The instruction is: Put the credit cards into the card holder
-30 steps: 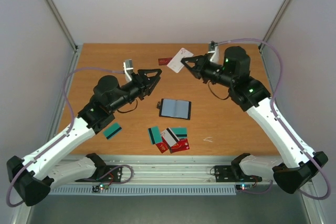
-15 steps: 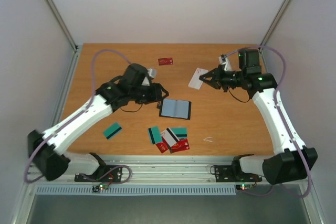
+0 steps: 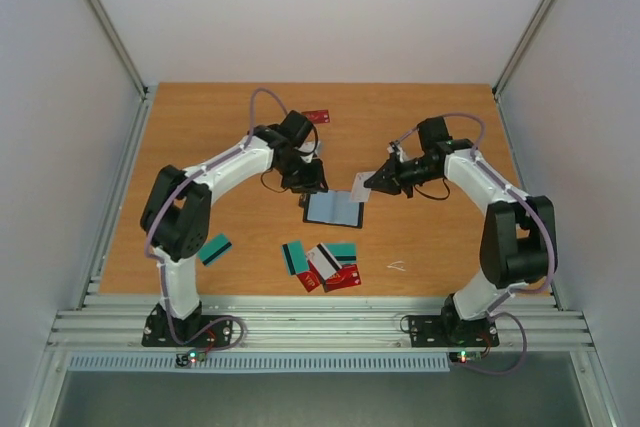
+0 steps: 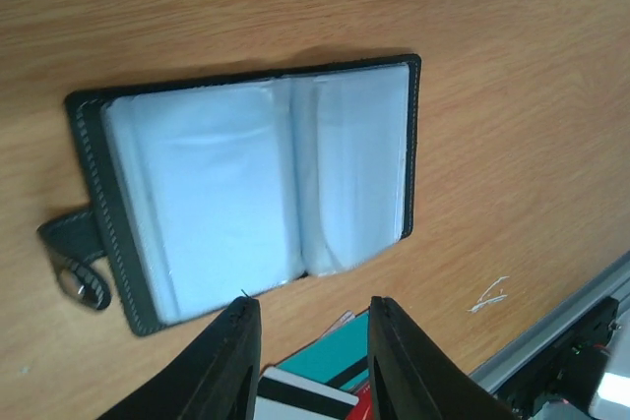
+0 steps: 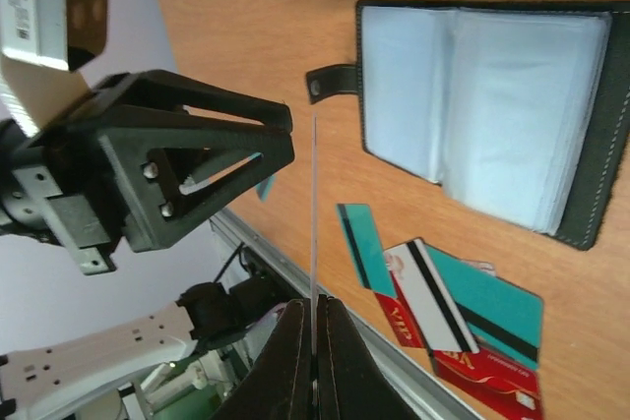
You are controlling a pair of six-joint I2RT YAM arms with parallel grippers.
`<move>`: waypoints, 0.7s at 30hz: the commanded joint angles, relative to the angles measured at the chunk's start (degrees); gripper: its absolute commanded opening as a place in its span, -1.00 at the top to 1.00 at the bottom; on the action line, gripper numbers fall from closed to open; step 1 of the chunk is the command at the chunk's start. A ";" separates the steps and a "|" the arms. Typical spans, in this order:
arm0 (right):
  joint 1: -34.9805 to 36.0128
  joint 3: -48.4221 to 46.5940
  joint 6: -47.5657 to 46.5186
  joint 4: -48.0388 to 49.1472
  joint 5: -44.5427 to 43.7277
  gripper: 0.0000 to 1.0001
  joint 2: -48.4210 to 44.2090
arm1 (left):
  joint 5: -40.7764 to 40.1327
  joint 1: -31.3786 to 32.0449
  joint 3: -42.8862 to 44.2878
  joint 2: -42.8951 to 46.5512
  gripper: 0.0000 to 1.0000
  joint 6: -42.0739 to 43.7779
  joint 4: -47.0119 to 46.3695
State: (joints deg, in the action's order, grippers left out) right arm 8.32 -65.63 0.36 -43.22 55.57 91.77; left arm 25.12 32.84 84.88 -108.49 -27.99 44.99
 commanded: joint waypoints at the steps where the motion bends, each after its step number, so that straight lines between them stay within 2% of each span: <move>1: 1.47 -1.86 -4.73 1.17 -0.22 0.98 3.77 | 3.68 0.20 5.12 -4.05 0.37 5.85 2.28; 6: 4.18 -5.80 -9.93 -3.62 -2.54 0.98 9.75 | 1.53 -0.64 6.86 -8.18 0.44 7.26 4.19; 21: 7.34 -9.39 -14.21 -3.36 -5.49 0.98 19.18 | -1.13 -2.08 3.23 -11.11 0.64 10.95 3.71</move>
State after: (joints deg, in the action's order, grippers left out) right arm 15.14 -73.80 -11.18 -46.06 51.59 108.97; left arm 25.19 30.79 88.73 -118.02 -19.35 48.25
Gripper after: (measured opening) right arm 0.026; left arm 0.192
